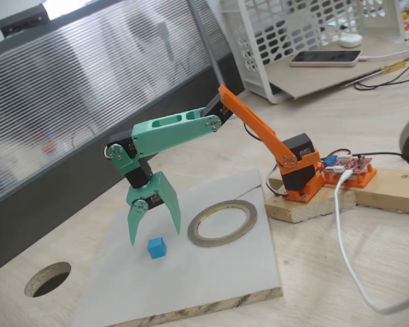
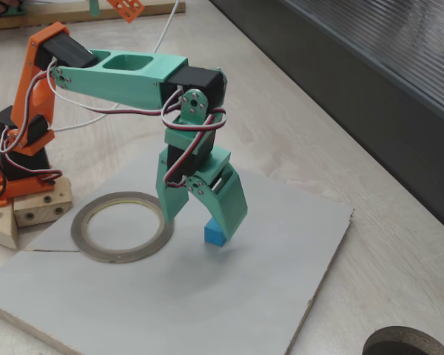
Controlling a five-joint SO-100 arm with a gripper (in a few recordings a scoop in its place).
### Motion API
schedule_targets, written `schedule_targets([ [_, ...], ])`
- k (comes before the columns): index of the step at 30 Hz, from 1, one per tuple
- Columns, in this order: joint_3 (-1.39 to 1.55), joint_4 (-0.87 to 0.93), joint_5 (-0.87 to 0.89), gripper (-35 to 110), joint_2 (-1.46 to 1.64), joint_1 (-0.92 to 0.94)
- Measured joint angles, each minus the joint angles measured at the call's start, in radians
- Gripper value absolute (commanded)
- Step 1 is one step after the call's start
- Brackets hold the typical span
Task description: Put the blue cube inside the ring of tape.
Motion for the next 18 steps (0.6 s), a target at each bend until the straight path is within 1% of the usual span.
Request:
schedule_targets([
  [10,0.000,0.000,0.000,70,-0.002,0.000],
  [14,-0.002,0.000,0.000,70,-0.069,0.044],
  [18,-0.002,0.000,-0.002,70,-0.100,0.046],
])
